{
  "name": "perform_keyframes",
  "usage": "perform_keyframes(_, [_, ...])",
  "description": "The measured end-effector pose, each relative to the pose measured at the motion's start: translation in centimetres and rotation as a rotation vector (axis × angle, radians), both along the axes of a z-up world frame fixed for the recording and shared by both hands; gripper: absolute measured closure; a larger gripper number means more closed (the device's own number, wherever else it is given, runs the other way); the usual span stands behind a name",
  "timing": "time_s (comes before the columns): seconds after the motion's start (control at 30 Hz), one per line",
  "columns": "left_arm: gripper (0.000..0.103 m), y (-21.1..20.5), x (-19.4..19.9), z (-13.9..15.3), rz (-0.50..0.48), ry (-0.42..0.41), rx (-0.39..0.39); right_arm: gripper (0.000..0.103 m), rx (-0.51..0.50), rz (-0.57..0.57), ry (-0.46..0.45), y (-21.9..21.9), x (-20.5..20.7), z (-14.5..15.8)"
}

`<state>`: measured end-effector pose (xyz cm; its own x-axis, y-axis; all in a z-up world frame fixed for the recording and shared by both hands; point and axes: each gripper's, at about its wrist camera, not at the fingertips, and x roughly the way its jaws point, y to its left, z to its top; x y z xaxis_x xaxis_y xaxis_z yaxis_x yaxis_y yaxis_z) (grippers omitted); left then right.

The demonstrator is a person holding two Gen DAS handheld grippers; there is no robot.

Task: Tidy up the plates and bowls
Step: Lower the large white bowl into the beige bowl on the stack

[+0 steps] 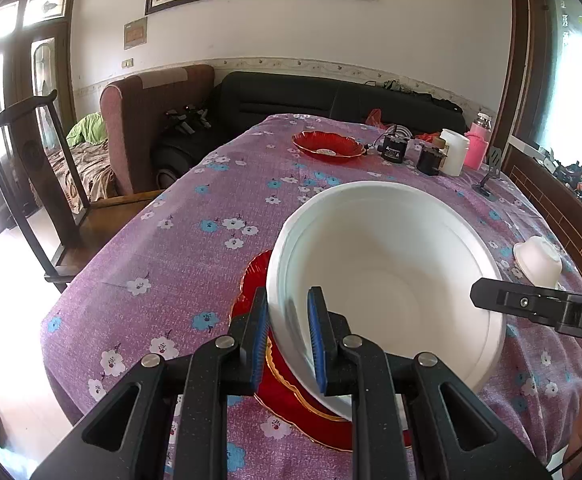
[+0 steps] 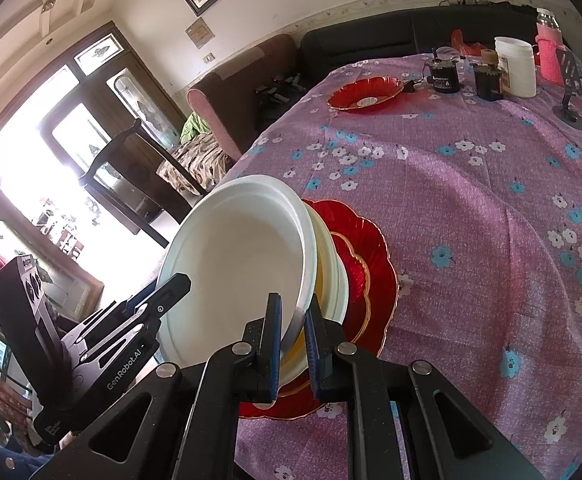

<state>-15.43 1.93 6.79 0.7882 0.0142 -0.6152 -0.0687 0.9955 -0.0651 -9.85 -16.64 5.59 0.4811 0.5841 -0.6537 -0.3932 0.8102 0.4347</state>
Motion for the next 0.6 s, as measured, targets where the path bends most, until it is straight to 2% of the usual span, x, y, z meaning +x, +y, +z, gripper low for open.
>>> perform_keyframes(0.43, [0.086,0.27,-0.19,-0.29,0.004,0.004,-0.006,0.089,-0.003,0.001,-0.005,0.08,-0.19,0.13])
perform_keyframes(0.6, [0.082,0.36,-0.43,-0.22,0.006,0.002,-0.011,0.088,0.003,0.003,0.000,0.07,-0.30,0.20])
